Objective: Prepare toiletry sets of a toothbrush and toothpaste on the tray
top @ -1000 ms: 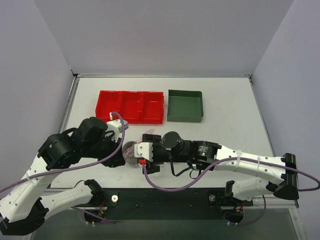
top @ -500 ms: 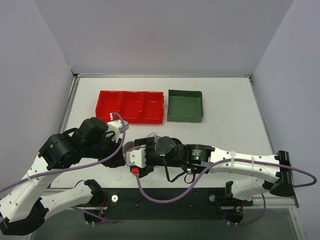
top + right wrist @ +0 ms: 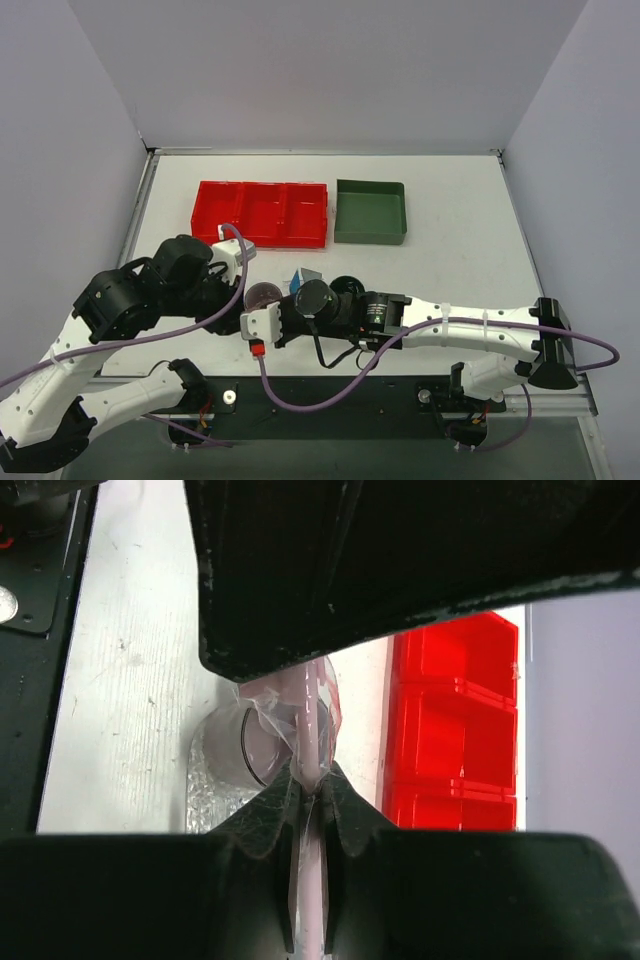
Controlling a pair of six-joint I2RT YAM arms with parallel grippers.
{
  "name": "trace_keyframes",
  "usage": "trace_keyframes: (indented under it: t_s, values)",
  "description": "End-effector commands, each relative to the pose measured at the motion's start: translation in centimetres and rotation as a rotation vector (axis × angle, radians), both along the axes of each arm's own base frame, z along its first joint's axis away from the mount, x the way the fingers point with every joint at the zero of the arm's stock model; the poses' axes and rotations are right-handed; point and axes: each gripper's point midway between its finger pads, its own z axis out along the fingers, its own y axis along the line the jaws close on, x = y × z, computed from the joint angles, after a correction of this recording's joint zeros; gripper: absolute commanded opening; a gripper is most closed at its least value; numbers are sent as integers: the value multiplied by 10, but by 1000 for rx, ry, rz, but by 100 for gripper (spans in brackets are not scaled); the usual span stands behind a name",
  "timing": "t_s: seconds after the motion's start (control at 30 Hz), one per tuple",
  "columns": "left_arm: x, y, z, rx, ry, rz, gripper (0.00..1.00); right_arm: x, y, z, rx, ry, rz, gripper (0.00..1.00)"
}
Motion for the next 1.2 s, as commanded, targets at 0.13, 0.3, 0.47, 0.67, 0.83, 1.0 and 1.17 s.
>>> trace_keyframes:
  t_s: [0.13,0.3,0.47,0.67,0.83,1.0,1.17]
  values:
    - [-15,24,6,42,-17,0,59,15,6,28,125,-48,-79,0]
    - [-4,22,19,-37,-122,31,80,15,-1,40,186,-36,-107,0]
    - [1,19,35,-128,-219,34,84,18,-9,44,201,-16,-141,0]
    - [13,17,50,-206,-322,78,84,18,-12,45,220,22,-156,0]
    - [26,10,62,-316,-403,136,84,14,-12,46,240,54,-150,0]
    - [36,3,65,-365,-430,171,84,11,-11,48,264,77,-140,0]
    - [43,-6,61,-372,-420,180,82,7,-10,46,270,94,-127,0]
